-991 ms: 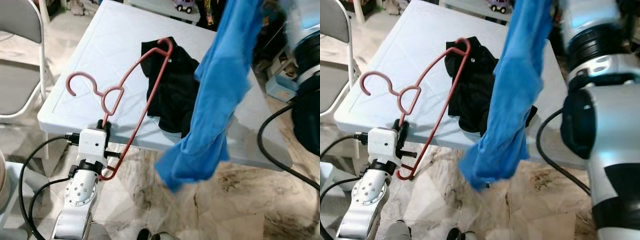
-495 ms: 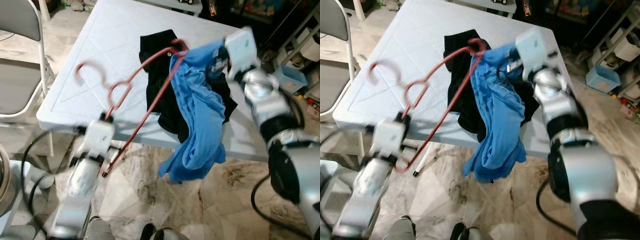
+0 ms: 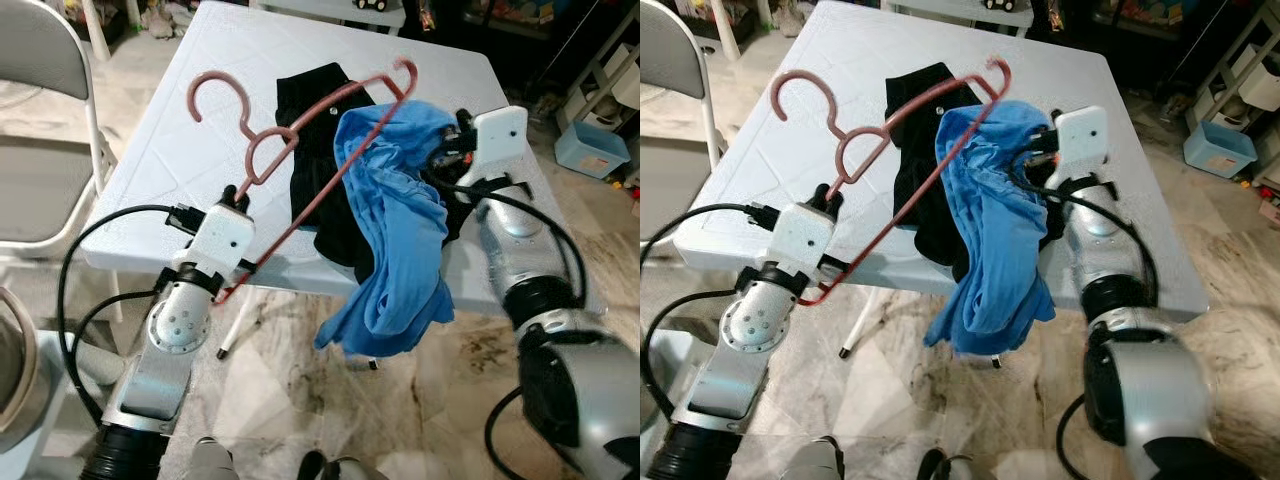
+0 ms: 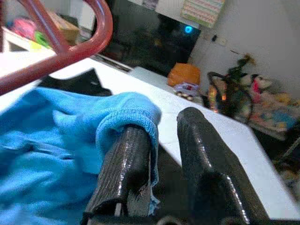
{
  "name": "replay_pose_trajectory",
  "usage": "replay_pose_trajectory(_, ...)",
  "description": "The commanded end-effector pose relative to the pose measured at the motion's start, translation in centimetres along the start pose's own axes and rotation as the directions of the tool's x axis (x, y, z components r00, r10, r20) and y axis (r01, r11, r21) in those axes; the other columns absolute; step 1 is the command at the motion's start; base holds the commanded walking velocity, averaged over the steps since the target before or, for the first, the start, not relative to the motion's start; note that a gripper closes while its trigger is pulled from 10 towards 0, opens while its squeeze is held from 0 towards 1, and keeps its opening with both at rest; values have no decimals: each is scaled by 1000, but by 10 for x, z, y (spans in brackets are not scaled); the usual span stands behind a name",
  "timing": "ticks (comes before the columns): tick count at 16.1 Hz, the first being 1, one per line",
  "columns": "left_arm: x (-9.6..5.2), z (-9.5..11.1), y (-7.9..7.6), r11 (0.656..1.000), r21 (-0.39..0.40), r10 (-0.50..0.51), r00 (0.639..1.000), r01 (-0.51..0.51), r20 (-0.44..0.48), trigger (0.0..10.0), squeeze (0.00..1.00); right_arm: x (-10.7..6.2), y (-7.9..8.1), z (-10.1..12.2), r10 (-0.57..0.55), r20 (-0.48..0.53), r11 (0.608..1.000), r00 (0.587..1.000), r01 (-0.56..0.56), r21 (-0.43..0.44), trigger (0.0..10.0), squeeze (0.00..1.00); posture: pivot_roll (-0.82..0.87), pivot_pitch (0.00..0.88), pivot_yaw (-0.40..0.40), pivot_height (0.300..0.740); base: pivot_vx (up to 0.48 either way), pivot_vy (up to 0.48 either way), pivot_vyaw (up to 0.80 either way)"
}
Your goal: Hang hanger
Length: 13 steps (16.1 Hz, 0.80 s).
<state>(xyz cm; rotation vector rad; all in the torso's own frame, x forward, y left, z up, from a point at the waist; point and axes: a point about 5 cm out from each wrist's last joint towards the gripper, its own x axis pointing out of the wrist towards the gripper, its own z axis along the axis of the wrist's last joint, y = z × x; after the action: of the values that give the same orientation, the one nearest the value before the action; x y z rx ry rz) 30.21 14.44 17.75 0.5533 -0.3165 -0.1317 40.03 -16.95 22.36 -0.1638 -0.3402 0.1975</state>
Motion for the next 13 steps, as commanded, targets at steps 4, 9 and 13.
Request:
replay_pose_trajectory(4, 0, -4, -6, 1000, -21, -19, 1000, 18, -9, 10000, 0, -7, 11, -20, 87, -114, 996, 990, -84, 30, 10000, 1000, 348, 113, -157, 740, 0, 0, 0)
replay_pose_trajectory(9, 0, -4, -12, 999, -40, -37, 999, 37, 6, 10000, 0, -22, 14, -38, 358, -332, 926, 873, -377, 7, 10000, 1000, 333, 109, -162, 740, 0, 0, 0)
replay_pose_trajectory(13, 0, -5, -17, 997, -50, -49, 999, 50, 14, 10000, 0, -16, -9, 21, 272, -12, 962, 962, -271, 38, 10000, 1000, 309, 110, -167, 740, 0, 0, 0)
